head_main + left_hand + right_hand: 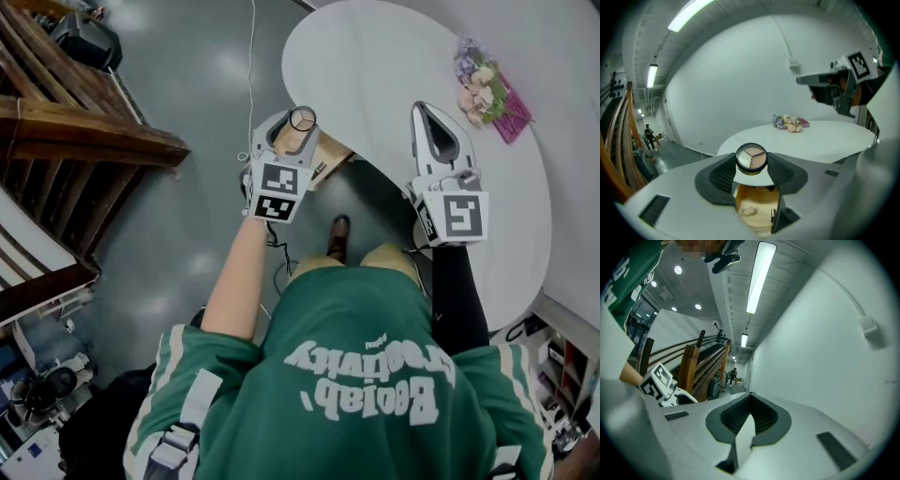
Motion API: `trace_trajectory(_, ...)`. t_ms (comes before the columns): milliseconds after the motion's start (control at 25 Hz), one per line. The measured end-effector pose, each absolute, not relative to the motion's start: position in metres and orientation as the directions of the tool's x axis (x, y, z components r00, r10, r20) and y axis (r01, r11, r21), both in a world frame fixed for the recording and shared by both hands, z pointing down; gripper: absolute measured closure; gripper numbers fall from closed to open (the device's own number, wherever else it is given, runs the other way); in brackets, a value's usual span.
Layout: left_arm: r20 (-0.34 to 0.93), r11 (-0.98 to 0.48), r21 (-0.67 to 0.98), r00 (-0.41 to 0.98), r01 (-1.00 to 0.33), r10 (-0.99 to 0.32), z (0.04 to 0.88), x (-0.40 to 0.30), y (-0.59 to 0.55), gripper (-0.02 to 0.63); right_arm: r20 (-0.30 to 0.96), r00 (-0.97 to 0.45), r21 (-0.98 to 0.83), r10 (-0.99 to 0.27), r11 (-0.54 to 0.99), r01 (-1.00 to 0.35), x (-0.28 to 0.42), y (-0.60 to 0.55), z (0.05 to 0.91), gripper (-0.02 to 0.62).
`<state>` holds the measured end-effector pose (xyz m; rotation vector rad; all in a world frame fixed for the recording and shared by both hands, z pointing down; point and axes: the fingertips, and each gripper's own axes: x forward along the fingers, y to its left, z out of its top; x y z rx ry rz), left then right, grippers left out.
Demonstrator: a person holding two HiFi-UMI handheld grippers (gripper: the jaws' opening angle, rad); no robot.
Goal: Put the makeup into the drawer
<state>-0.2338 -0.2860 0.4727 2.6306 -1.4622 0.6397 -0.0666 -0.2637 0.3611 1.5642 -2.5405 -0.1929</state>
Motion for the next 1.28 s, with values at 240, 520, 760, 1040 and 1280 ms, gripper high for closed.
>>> trace_trajectory(240, 0.619, -0.576, -0.079, 0.412, -0.814, -0.668, 0.606, -0.252, -0.270, 0.377, 0.102, -0.427, 0.197, -0.898, 0.439, -0.876, -0.059, -0.255, 0.372, 0.586)
trace_trajectory(520, 0.775, -0.571, 0.001, 0.361, -0.821, -0.518, 0.702, -0.267, -0.251, 0.377, 0.141, -0.392, 0.202, -0.909, 0.414, -0.887, -0.046, -0.247, 0.385, 0.586)
trace_trajectory(760, 0.822, -0.556, 0.019, 0.329, -0.831, -0.464, 0.735, -0.269, -0.241, 0.377, 0.149, -0.379, 0.200, -0.913, 0.403, -0.893, -0.038, -0.244, 0.387, 0.586)
trace_trajectory(1040, 0.840, -0.553, 0.024, 0.316, -0.833, -0.441, 0.744, -0.270, -0.236, 0.377, 0.170, -0.379, 0.202, -0.910, 0.408, -0.890, -0.038, -0.242, 0.393, 0.586)
trace_trajectory(1280, 0.849, -0.564, 0.023, 0.314, -0.825, -0.424, 0.750, -0.267, -0.233, 0.376, 0.167, -0.371, 0.214, -0.914, 0.401, -0.891, -0.035, -0.240, 0.392, 0.586)
